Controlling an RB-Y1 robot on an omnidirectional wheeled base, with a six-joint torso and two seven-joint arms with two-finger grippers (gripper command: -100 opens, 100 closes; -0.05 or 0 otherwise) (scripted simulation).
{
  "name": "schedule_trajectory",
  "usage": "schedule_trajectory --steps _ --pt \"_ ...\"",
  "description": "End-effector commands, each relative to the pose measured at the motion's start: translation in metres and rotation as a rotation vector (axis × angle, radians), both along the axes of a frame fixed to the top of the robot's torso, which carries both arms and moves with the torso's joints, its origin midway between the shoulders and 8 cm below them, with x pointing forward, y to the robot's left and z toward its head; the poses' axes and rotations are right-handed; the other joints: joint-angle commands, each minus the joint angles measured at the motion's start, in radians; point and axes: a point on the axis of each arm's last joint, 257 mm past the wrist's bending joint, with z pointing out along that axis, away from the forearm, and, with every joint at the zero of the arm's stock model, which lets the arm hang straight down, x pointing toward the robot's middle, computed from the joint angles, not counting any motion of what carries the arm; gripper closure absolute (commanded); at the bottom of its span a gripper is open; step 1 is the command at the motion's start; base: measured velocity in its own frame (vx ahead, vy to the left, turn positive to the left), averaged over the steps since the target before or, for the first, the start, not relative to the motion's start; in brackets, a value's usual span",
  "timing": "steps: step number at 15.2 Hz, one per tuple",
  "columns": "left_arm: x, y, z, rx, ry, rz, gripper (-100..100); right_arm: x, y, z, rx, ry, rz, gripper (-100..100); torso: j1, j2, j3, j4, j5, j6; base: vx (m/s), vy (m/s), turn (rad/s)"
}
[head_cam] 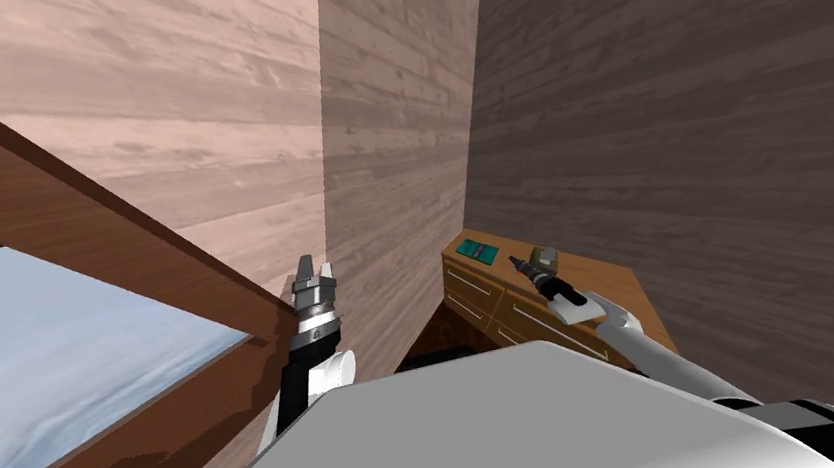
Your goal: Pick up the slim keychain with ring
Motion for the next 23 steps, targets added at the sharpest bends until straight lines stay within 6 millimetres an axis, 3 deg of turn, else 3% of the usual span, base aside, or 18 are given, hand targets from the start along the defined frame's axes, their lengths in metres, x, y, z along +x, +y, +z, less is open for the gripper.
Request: schedule_trajectory --steps 1,6,9,11,14,17,22,23 --pt "0.0 0.0 0.0 0.0 0.0 0.0 0 -0.008 -0.024 -0.013 -0.045 0.067 -0.034 -100 0.0 0.0 0.0 0.0 0.0 0.0 -0.023 0.034 0.325" --pt "0.0 0.0 0.0 0.0 0.0 -0.001 0 -0.027 -0.053 -0.035 -0.075 0.147 -0.087 -100 0.003 0.0 0.0 0.0 0.001 -0.001 -0.012 0.028 0.174" --pt "0.0 0.0 0.0 0.0 0.0 -0.001 0 -0.045 -0.089 -0.049 -0.128 0.241 -0.143 -100 0.003 -0.001 0.0 0.0 0.001 -0.001 -0.011 0.028 0.254" --pt "0.0 0.0 0.0 0.0 0.0 -0.001 0 -0.051 -0.093 -0.054 -0.128 0.254 -0.153 -100 0.003 0.0 0.0 0.0 0.001 -0.001 -0.008 0.022 0.158" --pt "0.0 -0.001 0.0 -0.001 0.0 -0.004 0 -0.071 -0.126 -0.064 -0.174 0.341 -0.206 -100 0.004 0.0 0.0 0.0 0.001 -0.003 -0.007 0.022 0.191" --pt "0.002 -0.005 0.001 -0.005 -0.004 -0.014 0 -0.091 -0.146 -0.073 -0.193 0.401 -0.247 -100 0.018 0.006 0.004 0.002 0.005 -0.013 -0.003 0.017 0.221" --pt "0.005 -0.019 0.005 -0.02 -0.016 -0.052 0 -0.133 -0.187 -0.085 -0.238 0.528 -0.328 -100 0.028 0.011 0.003 -0.005 -0.005 -0.04 -0.001 0.018 0.204" --pt "0.006 -0.022 0.006 -0.025 -0.019 -0.062 0 -0.133 -0.187 -0.085 -0.238 0.528 -0.329 -100 0.029 0.012 0.002 -0.007 -0.008 -0.046 0.003 0.02 0.175"
